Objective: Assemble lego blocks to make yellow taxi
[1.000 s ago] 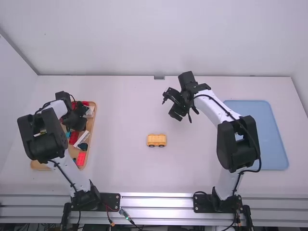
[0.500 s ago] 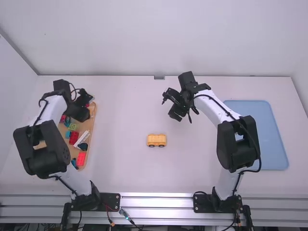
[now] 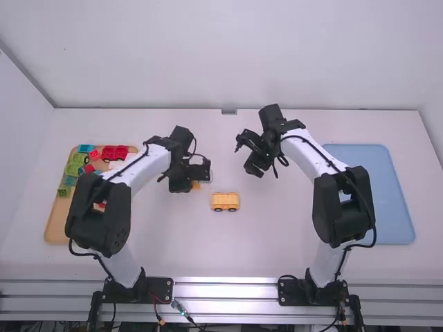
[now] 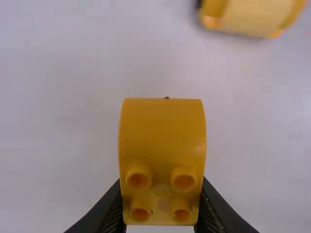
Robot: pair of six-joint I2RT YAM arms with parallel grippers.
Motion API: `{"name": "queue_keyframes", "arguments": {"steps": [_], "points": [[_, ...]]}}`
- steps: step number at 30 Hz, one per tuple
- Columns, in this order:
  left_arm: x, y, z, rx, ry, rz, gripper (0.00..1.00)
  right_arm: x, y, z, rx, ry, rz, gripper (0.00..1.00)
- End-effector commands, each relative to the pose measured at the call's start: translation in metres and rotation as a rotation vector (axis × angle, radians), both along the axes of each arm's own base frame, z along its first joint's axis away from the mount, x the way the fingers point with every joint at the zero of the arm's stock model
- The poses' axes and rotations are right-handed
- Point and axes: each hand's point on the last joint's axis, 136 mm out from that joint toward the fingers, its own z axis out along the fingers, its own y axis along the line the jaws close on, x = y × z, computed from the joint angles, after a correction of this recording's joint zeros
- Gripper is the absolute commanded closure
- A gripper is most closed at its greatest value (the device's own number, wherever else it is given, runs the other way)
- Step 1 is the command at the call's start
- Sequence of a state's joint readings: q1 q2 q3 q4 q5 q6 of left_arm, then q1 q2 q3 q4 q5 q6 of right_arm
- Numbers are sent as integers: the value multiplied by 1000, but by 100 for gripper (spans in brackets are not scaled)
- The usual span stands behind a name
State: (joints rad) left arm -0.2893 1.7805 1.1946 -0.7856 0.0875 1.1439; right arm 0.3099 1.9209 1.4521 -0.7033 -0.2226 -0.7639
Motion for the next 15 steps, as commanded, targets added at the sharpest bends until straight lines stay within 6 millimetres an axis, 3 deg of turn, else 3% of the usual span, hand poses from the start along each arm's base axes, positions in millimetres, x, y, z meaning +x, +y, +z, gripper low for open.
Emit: {"name": "queue_keyframes", "arguments": {"steps": [1, 8, 15], "points": [[-14, 4, -12, 48, 23, -110, 98, 6, 1, 20, 69, -23, -11, 1], [-20, 1, -40, 23, -13, -124, 97, 6, -3, 27, 192, 14, -15, 1], [-28, -12, -51, -54, -10, -133, 97, 7, -3, 29, 215, 15, -17, 1]]}}
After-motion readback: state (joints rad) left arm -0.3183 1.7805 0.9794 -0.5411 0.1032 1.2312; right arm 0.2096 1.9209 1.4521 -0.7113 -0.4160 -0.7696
